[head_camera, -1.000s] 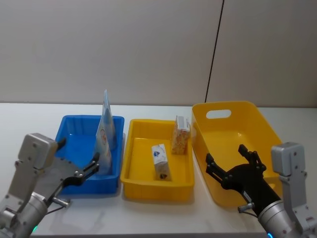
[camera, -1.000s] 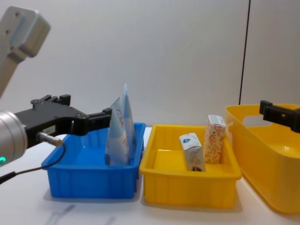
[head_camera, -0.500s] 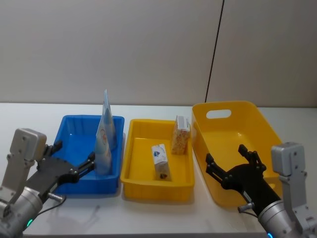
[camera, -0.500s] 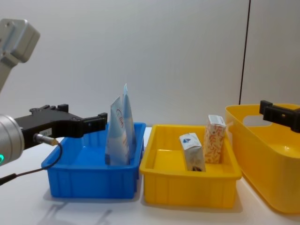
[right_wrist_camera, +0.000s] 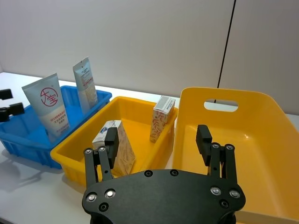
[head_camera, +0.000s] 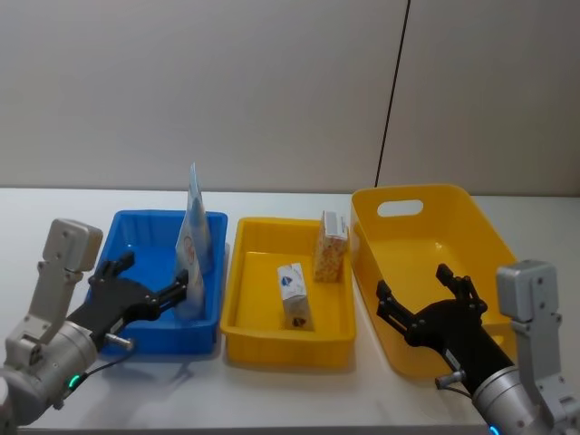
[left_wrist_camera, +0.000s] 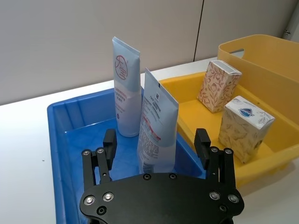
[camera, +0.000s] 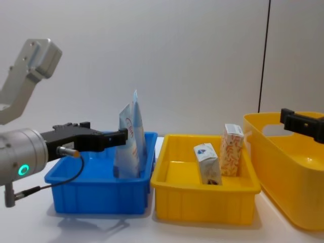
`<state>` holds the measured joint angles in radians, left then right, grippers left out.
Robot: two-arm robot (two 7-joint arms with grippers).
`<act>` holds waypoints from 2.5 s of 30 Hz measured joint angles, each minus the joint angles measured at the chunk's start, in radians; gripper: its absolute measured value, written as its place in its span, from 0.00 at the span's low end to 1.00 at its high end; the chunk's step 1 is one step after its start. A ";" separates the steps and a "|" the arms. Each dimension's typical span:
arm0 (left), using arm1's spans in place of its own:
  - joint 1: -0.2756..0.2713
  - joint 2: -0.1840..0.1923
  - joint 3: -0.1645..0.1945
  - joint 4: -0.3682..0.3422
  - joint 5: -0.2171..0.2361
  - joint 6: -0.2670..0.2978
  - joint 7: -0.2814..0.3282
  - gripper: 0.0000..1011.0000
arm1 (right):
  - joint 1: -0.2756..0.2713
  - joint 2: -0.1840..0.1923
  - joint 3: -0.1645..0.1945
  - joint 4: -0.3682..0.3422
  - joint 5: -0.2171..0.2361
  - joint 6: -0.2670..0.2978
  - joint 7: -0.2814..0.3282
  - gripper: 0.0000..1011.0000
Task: Bimanual collaborative sorting of washing and personal care products
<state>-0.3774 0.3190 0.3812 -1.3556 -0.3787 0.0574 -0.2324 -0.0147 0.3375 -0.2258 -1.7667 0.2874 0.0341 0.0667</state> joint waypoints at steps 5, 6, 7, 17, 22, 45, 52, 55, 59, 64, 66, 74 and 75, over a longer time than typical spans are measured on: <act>-0.045 -0.027 0.004 0.076 -0.004 -0.009 -0.023 0.99 | 0.000 0.000 0.000 0.000 0.000 0.000 0.000 0.99; -0.051 -0.031 0.005 0.086 -0.005 -0.011 -0.026 0.99 | 0.000 0.000 0.000 0.000 0.000 0.000 0.000 0.99; -0.059 -0.037 0.006 0.101 -0.006 -0.013 -0.029 0.99 | 0.000 0.000 0.000 0.000 0.000 0.000 0.000 0.99; -0.140 -0.095 0.012 0.238 -0.011 -0.031 -0.066 0.99 | 0.000 0.000 0.000 0.000 0.000 0.000 0.000 0.99; -0.168 -0.116 0.014 0.287 -0.011 -0.035 -0.078 0.99 | 0.000 0.000 0.000 0.000 0.000 0.000 0.000 0.99; -0.231 -0.165 0.016 0.399 -0.009 -0.043 -0.097 0.64 | 0.000 0.000 0.000 0.000 0.000 0.000 0.000 0.99; -0.235 -0.169 0.016 0.408 -0.008 -0.044 -0.099 0.43 | 0.000 0.000 0.000 0.000 0.000 0.000 0.000 0.99; -0.235 -0.169 0.016 0.408 -0.008 -0.044 -0.100 0.36 | 0.000 0.000 0.000 0.000 0.000 0.000 0.000 0.99; -0.231 -0.164 0.014 0.395 -0.007 -0.043 -0.107 0.34 | 0.000 0.000 0.000 0.000 0.000 0.000 0.000 0.99; -0.218 -0.146 0.009 0.357 -0.007 -0.040 -0.120 0.31 | 0.000 0.000 0.000 0.000 0.000 0.000 0.000 0.99; -0.210 -0.133 0.004 0.328 -0.007 -0.036 -0.126 0.29 | 0.000 0.000 0.000 0.000 0.000 0.000 0.000 0.99; -0.180 -0.089 -0.015 0.215 -0.010 -0.015 -0.142 0.25 | 0.000 0.000 0.000 0.000 0.000 0.000 0.000 0.99; -0.175 -0.079 -0.019 0.189 -0.013 -0.011 -0.145 0.25 | 0.000 0.000 0.000 0.000 0.000 0.000 0.000 0.99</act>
<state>-0.5520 0.2398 0.3619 -1.1661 -0.3915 0.0468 -0.3773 -0.0147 0.3375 -0.2258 -1.7667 0.2874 0.0340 0.0668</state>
